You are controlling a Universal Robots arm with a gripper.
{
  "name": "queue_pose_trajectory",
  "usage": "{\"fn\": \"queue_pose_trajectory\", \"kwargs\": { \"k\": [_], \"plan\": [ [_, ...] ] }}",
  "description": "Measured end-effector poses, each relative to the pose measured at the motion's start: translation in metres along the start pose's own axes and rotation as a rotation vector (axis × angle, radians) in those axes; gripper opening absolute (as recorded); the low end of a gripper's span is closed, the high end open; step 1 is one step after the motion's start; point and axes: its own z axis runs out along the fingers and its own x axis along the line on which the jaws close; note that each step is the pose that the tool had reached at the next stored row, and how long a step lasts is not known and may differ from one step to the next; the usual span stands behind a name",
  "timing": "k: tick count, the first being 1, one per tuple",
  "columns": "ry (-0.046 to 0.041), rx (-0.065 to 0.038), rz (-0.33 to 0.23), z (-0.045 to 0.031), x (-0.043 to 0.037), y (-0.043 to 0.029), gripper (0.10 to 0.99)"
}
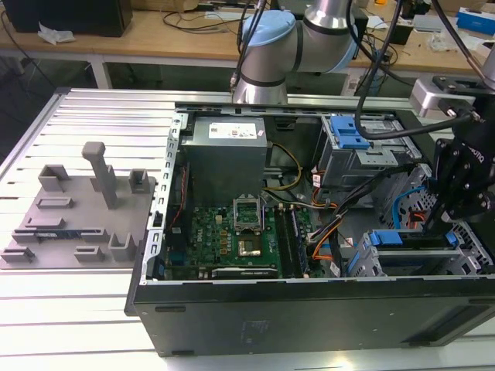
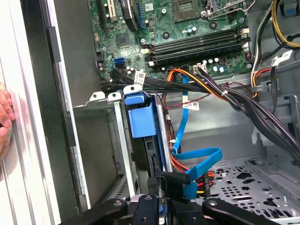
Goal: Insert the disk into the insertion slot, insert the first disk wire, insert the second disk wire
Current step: 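Insert the first disk wire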
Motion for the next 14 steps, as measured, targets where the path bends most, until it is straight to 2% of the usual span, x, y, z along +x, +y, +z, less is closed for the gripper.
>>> {"fn": "queue_pose_trajectory", "kwargs": {
  "k": [14],
  "plan": [
    [-0.0003, 0.003, -0.025, 0.0048, -0.0006, 0.0001, 0.165]
  ]
}}
